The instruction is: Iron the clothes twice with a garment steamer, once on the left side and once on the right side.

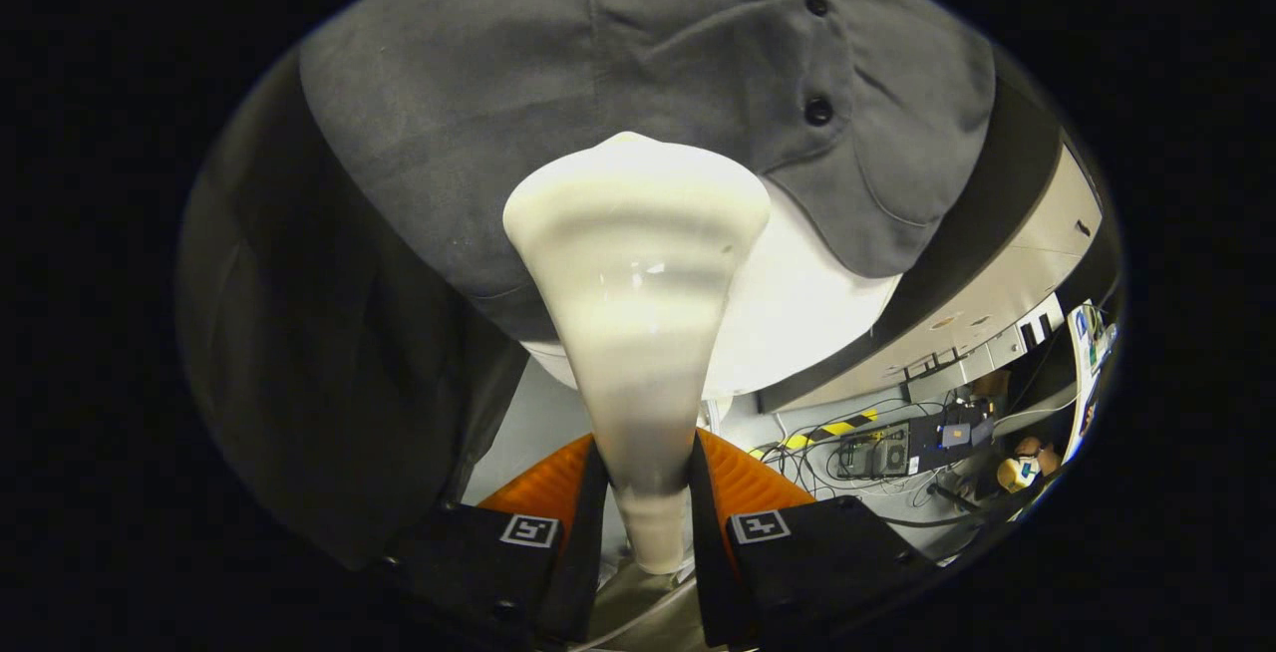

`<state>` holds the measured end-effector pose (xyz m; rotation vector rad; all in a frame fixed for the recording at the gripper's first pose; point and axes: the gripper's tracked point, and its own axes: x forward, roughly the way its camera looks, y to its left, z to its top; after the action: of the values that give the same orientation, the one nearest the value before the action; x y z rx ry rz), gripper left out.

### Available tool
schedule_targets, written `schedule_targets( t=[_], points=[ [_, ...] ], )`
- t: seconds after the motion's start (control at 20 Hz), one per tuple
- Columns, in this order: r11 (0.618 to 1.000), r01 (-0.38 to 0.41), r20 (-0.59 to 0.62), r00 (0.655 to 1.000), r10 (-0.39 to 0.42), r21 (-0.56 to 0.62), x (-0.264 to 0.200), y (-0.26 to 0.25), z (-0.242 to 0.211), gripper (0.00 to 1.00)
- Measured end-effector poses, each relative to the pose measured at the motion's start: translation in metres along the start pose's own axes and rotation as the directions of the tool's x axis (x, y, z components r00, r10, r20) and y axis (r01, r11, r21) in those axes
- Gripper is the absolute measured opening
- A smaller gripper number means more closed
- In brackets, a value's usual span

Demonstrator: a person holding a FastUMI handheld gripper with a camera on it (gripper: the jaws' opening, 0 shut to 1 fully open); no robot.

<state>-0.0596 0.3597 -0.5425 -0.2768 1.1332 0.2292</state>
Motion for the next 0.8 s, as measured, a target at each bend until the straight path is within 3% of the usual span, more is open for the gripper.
schedule_targets(
  t=[0.8],
  points=[
    [0.995, 0.005, 0.224, 0.974, -0.028, 0.103, -0.153, -0.176, 0.085, 0.49]
  ],
)
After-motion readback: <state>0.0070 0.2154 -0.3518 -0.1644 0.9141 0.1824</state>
